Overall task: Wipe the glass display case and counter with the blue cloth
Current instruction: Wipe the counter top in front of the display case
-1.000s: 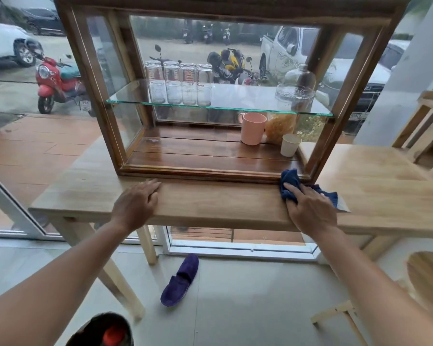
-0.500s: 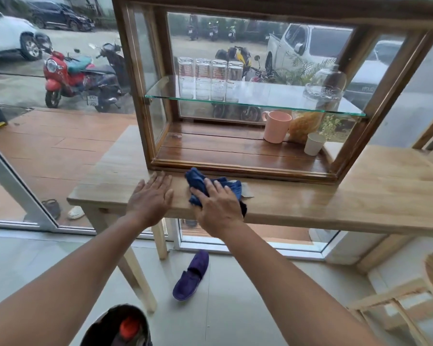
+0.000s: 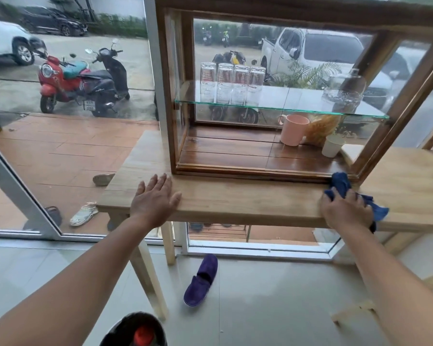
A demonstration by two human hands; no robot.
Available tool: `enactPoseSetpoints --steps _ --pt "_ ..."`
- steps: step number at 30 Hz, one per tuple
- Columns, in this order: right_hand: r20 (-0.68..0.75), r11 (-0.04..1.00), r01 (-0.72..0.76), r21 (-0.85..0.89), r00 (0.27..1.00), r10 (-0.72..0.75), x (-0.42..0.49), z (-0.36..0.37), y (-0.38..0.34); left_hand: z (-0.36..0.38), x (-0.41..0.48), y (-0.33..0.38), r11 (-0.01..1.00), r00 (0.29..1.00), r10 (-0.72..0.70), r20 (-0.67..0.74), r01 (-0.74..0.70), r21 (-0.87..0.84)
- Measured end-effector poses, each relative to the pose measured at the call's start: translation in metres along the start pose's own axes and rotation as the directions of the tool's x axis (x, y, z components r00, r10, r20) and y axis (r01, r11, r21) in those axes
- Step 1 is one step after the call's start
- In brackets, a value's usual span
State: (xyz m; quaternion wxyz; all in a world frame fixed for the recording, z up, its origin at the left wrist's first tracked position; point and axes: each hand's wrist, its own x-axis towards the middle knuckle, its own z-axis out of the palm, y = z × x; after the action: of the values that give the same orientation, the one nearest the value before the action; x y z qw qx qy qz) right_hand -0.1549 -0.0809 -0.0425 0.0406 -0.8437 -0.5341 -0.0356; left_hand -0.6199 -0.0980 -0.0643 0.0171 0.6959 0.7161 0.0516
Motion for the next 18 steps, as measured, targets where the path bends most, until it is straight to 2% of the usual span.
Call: enactPoseSetpoints --steps 3,9,15,18 --pt "-0.014 0.999 0.025 -0.035 1.0 -0.025 -0.023 -0.002 -0.054 0.0 0.001 0.0 1.0 1.0 0.0 0.012 0.0 0.007" --pt "-0.031 0.948 0.317 -0.014 0.948 -0.317 -0.097 -0.008 -0.162 0.003 0.002 -0.004 1.0 1.0 0.005 0.001 -0.005 -0.006" --pt "-0.031 0.811 0.572 0.123 0.819 -0.573 -0.138 -0.008 -0.237 0.003 0.004 -0.009 0.999 1.0 0.002 -0.016 -0.003 -0.049" --pt "-0.051 0.689 0.712 0.136 0.699 -0.713 -0.145 -0.008 -0.246 0.003 0.003 -0.009 0.999 1.0 -0.012 -0.028 0.01 -0.053"
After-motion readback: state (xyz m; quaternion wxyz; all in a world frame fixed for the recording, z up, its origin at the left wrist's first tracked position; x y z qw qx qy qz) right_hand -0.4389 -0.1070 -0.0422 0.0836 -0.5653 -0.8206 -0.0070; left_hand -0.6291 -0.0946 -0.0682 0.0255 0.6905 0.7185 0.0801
